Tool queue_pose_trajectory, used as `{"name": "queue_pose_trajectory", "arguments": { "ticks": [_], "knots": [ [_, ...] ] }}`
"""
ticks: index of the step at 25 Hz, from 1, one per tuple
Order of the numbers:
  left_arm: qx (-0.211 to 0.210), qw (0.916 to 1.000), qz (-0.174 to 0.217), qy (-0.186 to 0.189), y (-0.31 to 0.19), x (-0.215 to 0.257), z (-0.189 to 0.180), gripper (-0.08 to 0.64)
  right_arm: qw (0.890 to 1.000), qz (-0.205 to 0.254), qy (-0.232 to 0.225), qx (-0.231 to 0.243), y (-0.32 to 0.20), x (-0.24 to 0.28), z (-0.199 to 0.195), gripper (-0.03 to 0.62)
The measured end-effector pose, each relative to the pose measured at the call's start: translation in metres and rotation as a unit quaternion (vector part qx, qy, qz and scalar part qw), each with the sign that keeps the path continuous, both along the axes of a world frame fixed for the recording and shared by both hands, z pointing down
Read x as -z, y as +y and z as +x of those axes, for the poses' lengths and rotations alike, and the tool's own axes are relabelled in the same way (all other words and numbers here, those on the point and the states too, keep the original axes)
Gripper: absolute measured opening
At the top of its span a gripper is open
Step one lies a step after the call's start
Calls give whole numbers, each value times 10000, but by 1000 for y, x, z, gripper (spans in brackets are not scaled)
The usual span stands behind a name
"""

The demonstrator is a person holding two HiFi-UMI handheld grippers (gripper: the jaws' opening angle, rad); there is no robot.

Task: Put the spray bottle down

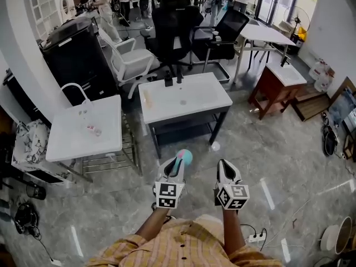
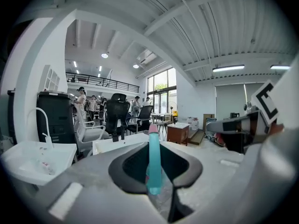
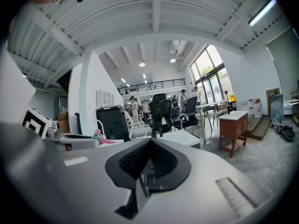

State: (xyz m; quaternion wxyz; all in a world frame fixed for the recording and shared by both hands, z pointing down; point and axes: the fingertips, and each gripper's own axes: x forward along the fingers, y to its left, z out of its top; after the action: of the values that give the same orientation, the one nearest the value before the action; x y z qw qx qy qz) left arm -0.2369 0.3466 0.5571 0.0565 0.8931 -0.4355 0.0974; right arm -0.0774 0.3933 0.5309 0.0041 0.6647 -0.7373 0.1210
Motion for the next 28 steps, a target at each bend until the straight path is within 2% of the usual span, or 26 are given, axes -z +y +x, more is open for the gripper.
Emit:
{"name": "queue_pose_trajectory", "arguments": {
  "ticks": [8, 14, 22, 28],
  "knots": [
    [-206, 9996, -182, 62, 7, -16, -15, 71, 9999, -130, 79, -66, 3, -12, -25, 0],
    [-201, 9996, -212, 59, -9, -21, -21, 71, 9998, -154, 95, 3, -15, -15, -38, 2],
    [-213, 9996, -155, -59, -48, -24, 10, 71, 9999, -145, 5, -8, -60, -23, -7, 1],
    [-96, 9998, -147, -92, -112, -30, 35, 71, 9998, -141, -39, 153, -125, -30, 17, 1]
  ]
}}
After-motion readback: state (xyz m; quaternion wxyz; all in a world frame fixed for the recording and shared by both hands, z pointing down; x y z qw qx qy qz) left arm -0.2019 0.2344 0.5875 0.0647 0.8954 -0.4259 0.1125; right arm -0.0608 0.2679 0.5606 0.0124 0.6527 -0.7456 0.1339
